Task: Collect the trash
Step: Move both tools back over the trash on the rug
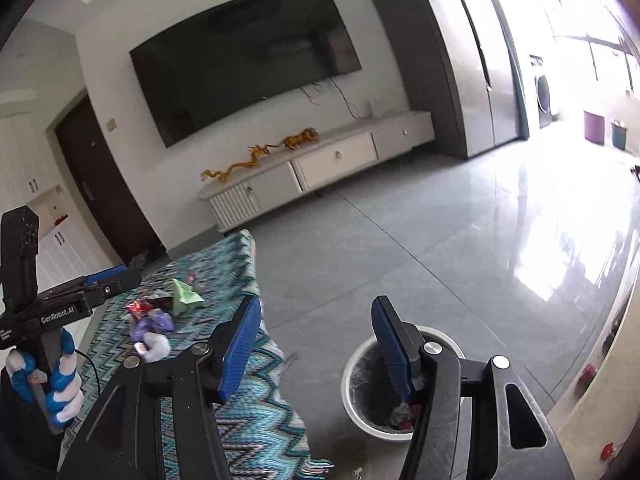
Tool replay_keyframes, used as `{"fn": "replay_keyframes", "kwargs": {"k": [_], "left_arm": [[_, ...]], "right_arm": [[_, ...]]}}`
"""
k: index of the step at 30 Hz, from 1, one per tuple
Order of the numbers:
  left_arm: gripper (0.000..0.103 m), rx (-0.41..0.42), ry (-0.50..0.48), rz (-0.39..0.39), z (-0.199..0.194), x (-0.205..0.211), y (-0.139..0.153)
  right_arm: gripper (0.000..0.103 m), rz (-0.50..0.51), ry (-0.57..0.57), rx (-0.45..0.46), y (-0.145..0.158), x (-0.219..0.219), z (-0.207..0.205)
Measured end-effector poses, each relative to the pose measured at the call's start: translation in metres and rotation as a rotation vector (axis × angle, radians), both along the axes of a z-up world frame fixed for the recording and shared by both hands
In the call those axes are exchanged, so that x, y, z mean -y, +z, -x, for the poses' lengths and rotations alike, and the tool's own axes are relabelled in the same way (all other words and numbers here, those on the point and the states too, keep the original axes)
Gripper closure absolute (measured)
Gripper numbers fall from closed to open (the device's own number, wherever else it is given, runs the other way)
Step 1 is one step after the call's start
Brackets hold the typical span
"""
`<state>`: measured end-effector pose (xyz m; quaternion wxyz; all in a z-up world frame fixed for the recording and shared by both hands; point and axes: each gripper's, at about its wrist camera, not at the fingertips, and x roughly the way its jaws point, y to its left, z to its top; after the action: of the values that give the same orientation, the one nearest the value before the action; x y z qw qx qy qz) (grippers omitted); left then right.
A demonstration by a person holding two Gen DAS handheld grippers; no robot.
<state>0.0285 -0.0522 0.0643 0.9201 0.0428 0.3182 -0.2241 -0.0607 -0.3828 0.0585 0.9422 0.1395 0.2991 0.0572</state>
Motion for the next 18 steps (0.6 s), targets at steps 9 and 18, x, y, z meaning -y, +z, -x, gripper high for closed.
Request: {"fn": "replay_keyframes", "kwargs": {"k": [9, 18], "left_arm": [[0.043, 0.103, 0.240, 0.051, 0.026, -0.143, 0.041], [0.043, 0.100, 0.417, 0.095, 0.033, -0.239, 0.031]], "right_arm": [[0.049, 0.030, 0.110, 0.110, 0.056, -0.057, 0.013], [0.055, 0.040, 0.240, 0.123, 0.069, -0.118, -0.007]]}}
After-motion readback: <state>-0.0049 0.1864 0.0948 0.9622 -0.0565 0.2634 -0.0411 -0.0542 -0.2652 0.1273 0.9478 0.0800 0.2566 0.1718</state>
